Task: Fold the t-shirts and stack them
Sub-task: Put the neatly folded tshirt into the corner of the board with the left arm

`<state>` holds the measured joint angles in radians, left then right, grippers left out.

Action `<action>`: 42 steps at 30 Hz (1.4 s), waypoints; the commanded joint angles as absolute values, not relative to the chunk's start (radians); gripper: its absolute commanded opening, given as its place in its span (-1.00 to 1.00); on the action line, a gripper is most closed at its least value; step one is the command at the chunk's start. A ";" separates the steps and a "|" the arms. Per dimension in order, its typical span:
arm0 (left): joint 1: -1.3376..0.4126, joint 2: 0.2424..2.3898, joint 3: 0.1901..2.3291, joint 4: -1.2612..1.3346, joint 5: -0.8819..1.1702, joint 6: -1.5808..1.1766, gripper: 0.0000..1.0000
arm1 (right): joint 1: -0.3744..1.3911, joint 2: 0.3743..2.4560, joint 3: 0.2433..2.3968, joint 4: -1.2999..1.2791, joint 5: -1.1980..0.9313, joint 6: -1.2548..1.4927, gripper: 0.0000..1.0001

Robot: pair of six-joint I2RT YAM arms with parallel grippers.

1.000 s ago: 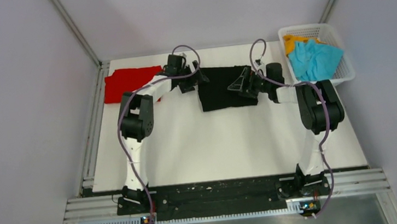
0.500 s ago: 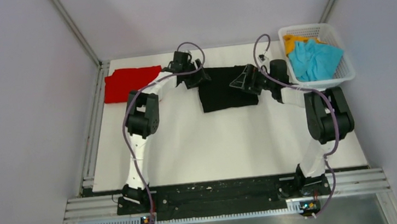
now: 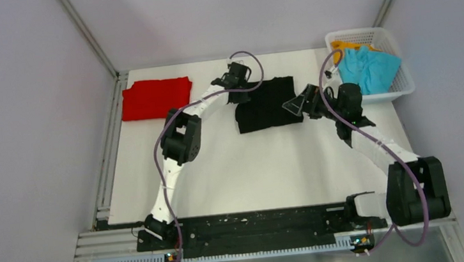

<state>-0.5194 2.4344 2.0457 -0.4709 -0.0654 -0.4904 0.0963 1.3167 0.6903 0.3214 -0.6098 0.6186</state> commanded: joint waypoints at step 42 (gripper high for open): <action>-0.262 1.961 1.897 -0.300 -0.551 0.679 -1.00 | 0.092 1.136 0.682 0.010 -0.164 0.437 0.98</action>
